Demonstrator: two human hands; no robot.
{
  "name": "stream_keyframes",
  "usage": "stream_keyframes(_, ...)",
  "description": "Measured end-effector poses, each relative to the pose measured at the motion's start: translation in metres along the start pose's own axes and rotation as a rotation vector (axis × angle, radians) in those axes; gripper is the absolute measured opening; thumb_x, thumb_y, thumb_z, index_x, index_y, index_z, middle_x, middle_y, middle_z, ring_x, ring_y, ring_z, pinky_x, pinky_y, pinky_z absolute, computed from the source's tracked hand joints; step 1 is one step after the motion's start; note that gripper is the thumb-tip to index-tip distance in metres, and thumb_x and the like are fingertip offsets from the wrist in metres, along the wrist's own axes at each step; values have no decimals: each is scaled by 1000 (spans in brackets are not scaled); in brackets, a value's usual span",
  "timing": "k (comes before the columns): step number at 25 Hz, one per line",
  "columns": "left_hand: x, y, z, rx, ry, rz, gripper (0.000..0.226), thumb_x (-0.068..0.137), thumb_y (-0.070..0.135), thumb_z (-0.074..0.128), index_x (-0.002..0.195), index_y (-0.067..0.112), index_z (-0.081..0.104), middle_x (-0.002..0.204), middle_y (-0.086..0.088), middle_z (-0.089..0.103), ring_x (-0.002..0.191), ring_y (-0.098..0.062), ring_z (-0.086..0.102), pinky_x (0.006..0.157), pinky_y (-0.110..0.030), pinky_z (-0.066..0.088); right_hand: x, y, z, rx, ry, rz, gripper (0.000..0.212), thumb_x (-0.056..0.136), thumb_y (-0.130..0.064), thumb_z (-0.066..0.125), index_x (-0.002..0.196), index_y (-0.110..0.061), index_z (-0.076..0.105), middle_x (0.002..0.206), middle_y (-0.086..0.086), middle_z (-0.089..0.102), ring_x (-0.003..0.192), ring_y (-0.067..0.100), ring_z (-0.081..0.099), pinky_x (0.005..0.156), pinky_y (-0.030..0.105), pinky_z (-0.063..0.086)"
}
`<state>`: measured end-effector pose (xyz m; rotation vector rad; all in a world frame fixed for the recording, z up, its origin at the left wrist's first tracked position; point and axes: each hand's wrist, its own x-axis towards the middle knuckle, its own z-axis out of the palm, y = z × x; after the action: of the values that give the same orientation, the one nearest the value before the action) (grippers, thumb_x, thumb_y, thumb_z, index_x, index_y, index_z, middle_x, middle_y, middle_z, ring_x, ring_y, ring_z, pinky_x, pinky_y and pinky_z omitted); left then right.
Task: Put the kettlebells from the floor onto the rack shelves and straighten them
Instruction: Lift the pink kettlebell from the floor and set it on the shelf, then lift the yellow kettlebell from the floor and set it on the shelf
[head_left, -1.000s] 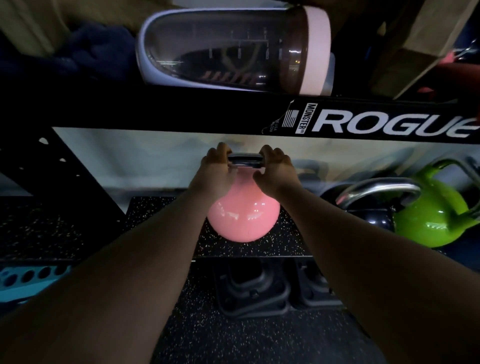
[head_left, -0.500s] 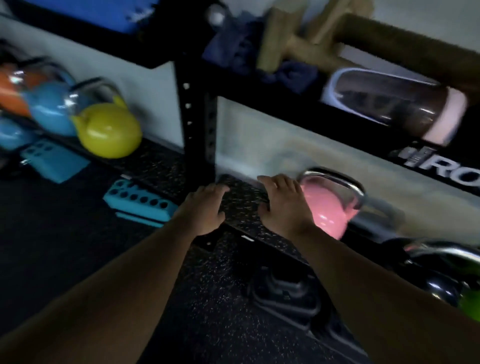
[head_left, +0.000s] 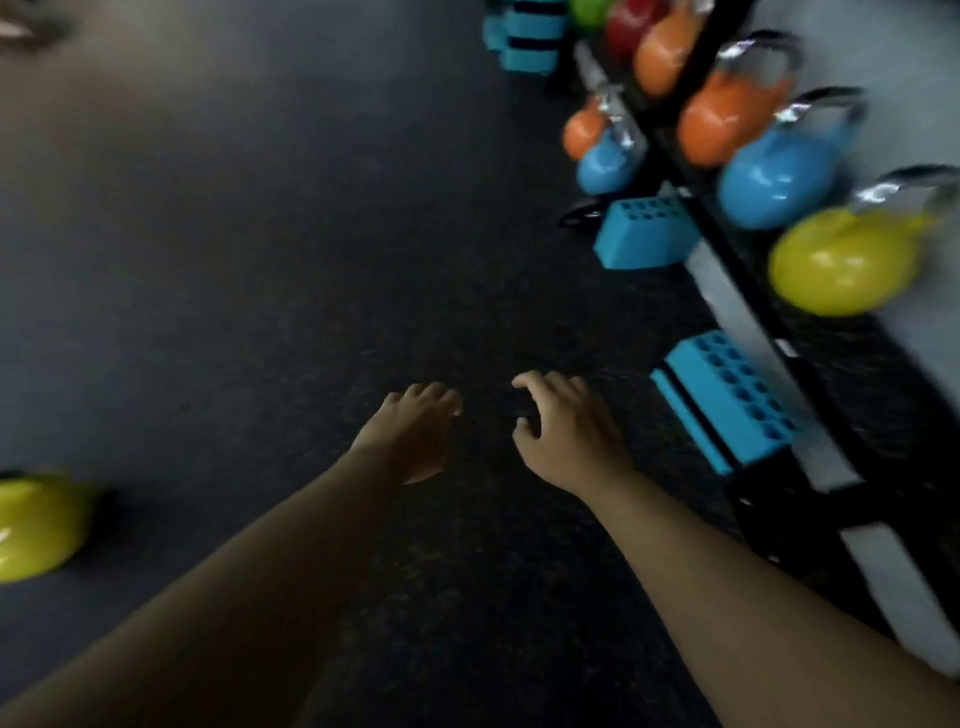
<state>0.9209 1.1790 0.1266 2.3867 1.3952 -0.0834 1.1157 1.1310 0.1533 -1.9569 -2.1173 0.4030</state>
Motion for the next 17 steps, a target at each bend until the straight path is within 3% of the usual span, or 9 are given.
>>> stream_keyframes(5, -117, -215, -13, -3, 14, -228, 50, 93, 26, 57, 140, 22, 41, 148, -6, 41, 138, -25, 37, 112, -44, 34, 81, -215, 111, 56, -135, -204, 42, 89, -30, 58, 129, -28, 47, 118, 0, 59, 108, 19, 53, 91, 39, 49)
stream_keyframes(8, -193, -338, -20, -7, 44, -400, 47, 91, 27, 56, 137, 22, 44, 143, -6, 46, 132, -25, 42, 105, -43, 38, 110, -342, 173, 61, -210, -313, 42, 89, -30, 59, 130, -28, 48, 119, 0, 59, 110, 18, 53, 92, 37, 49)
stream_keyframes(11, -254, -430, -30, 17, 23, -542, 42, 89, 29, 56, 130, 21, 47, 134, -7, 51, 127, -28, 46, 97, -43, 40, 130, -435, 219, 74, -273, -387, 42, 89, -29, 59, 130, -27, 49, 120, 0, 59, 112, 19, 52, 94, 36, 47)
stream_keyframes(17, -335, -556, -25, -79, 18, -828, 48, 86, 24, 60, 132, 23, 47, 140, -5, 48, 128, -29, 44, 100, -44, 39, 175, -567, 302, 29, -396, -638, 39, 86, -32, 56, 125, -26, 50, 112, 1, 59, 103, 22, 53, 87, 39, 47)
